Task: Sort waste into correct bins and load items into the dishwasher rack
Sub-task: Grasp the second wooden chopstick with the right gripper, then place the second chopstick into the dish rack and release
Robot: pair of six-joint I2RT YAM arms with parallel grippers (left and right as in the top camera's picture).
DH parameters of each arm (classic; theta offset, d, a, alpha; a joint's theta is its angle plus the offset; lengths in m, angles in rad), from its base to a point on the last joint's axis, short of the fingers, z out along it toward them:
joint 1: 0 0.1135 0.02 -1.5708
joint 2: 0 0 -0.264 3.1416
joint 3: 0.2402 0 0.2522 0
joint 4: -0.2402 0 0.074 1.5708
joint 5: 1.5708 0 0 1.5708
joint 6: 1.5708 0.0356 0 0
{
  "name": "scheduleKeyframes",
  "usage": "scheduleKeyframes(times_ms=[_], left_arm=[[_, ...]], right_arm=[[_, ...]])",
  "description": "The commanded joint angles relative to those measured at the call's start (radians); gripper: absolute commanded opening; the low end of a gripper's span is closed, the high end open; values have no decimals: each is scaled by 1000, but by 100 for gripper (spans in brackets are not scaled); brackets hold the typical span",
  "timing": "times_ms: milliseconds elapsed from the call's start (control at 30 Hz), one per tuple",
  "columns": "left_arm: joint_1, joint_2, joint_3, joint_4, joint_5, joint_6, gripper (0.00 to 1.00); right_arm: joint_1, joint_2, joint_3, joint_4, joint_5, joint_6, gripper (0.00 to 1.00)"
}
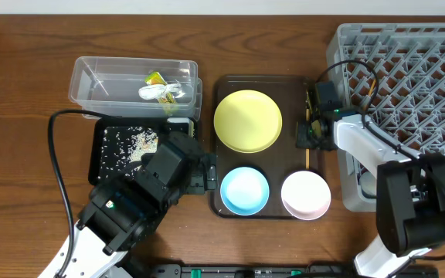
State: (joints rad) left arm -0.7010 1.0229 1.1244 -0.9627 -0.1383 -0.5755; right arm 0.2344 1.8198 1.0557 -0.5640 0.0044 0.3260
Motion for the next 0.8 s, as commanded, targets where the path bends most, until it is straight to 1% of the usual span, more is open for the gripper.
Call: scheduleKeyframes(times_ms=[0, 167, 233, 300, 333, 467, 533, 767], left_arm=[[4, -5, 11, -2, -16, 6, 91], [4, -5, 11, -2, -16, 6, 91], [4, -5, 11, -2, -16, 6, 91], [4, -5, 11, -2, -16, 6, 91], [4, -5, 11, -2, -16, 6, 91], [4, -5, 11, -2, -16, 6, 91], [4, -5, 11, -2, -16, 6, 91], [4, -5, 11, -2, -16, 6, 91]], right_arm=[[0, -114, 47, -10, -11, -97, 1], [-51, -307, 63, -8, 107, -118, 1], [-77, -357, 63, -4, 161, -119, 1], [-111, -399, 63, 1, 204, -147, 1], [-131, -412, 63, 8, 209, -183, 1], [-198, -408, 61, 38, 209, -320, 1], [-224, -393, 61, 41, 205, -349, 1], [-253, -293, 61, 32, 138, -349, 1]])
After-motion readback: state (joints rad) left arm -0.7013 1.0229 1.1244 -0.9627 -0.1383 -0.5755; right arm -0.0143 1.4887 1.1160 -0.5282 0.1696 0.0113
